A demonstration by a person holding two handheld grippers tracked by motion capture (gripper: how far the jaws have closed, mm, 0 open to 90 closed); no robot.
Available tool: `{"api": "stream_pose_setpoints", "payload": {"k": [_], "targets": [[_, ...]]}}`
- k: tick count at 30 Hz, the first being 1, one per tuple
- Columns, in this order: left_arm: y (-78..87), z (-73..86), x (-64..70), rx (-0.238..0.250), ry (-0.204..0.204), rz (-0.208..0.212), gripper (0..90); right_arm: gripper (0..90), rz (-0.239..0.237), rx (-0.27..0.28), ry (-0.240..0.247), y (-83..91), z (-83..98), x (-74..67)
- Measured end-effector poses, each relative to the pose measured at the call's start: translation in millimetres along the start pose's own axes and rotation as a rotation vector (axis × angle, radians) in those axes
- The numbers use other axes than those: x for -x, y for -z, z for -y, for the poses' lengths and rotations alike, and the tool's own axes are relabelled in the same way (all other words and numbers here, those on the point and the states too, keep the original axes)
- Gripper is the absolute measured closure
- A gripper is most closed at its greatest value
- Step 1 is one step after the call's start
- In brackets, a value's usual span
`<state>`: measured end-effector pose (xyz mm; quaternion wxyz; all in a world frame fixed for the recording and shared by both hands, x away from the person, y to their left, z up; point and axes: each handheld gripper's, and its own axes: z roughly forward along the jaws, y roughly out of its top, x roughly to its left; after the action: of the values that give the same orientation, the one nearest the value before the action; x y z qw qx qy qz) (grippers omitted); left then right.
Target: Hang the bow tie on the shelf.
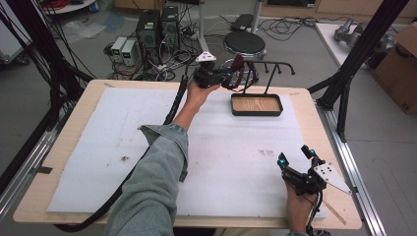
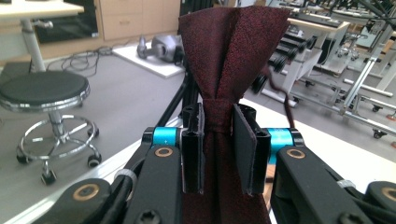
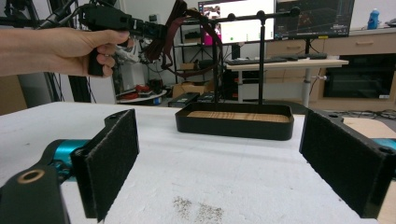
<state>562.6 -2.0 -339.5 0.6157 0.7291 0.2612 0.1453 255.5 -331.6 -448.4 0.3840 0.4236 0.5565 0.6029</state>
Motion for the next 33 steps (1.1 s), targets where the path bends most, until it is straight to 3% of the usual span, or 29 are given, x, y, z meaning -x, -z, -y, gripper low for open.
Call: {"api": "stream_pose_setpoints", "payload": {"k": [4,19,33], "targets": [[0.8,-5.3,5.7,0.041,-0.035,0.003,74.3,11.0,0.0,-0.002,-0.002,0.0,0.0,-0.1],[-2.5,-4.4,4.4,0.034,-0.071,-0.024,75.8,11.0,-0.002,-0.001,-0.009,-0.3,0.0,0.1],[-2.2,2.9,2.0,-0.012,-0.088,-0.043,71.2,11.0,-0.002,-0.001,-0.007,-0.3,0.0,0.5]]}}
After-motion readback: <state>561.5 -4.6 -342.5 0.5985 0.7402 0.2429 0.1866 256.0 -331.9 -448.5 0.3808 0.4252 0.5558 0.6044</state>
